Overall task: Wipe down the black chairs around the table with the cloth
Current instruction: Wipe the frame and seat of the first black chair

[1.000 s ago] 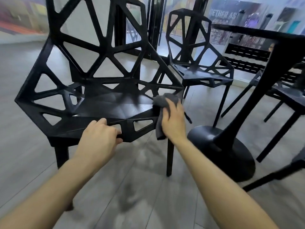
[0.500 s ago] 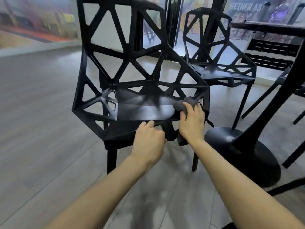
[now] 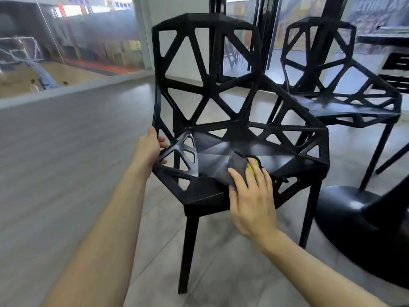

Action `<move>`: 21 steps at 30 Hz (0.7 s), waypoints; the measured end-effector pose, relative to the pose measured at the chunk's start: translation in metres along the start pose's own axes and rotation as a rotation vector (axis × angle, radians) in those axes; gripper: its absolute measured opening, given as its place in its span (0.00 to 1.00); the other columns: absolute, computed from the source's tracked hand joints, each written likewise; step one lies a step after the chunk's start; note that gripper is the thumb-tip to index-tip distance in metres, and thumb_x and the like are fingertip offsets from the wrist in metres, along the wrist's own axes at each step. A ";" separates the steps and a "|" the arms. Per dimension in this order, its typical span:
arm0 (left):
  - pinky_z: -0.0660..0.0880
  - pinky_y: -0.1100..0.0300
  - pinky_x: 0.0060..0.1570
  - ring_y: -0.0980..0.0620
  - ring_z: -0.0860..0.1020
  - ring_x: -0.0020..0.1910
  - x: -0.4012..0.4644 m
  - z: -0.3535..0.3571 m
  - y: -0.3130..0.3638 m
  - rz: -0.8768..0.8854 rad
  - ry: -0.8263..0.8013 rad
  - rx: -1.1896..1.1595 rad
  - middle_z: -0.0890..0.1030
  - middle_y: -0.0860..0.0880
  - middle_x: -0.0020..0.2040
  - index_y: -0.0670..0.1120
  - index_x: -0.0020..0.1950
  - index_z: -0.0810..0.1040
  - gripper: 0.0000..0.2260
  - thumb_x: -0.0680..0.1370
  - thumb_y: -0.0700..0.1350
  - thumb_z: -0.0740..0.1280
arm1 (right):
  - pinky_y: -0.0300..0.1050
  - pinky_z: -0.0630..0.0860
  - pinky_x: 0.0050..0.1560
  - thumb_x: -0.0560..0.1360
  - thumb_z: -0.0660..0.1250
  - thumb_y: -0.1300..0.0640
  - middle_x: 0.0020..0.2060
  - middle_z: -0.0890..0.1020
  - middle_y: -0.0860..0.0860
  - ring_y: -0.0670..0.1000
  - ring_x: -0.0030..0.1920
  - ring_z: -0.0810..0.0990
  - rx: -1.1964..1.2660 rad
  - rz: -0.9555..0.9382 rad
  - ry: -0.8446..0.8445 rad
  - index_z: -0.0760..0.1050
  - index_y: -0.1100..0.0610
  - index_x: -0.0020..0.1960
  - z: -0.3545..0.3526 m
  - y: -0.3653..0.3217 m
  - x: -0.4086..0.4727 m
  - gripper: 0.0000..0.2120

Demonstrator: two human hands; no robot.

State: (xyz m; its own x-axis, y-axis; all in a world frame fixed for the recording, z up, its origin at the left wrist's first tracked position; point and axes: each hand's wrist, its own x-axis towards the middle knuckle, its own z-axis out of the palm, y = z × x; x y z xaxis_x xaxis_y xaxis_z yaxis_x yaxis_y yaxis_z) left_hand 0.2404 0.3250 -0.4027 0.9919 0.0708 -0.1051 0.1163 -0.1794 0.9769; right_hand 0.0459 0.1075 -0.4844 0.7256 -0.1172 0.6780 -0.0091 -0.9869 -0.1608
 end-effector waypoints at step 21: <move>0.67 0.49 0.68 0.42 0.70 0.64 -0.099 0.012 0.003 0.922 0.246 0.656 0.69 0.47 0.61 0.46 0.61 0.73 0.30 0.75 0.68 0.74 | 0.49 0.70 0.64 0.85 0.63 0.56 0.61 0.79 0.52 0.56 0.65 0.76 0.252 0.278 -0.177 0.78 0.52 0.70 -0.038 0.130 0.036 0.15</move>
State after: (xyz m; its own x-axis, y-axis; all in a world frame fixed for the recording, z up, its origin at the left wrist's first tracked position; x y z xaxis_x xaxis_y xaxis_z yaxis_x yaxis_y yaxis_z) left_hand 0.1430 0.3054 -0.3920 0.6853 -0.1759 0.7067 -0.5710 -0.7320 0.3716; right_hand 0.0447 -0.0289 -0.4542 0.8264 -0.3333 0.4538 -0.0686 -0.8596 -0.5064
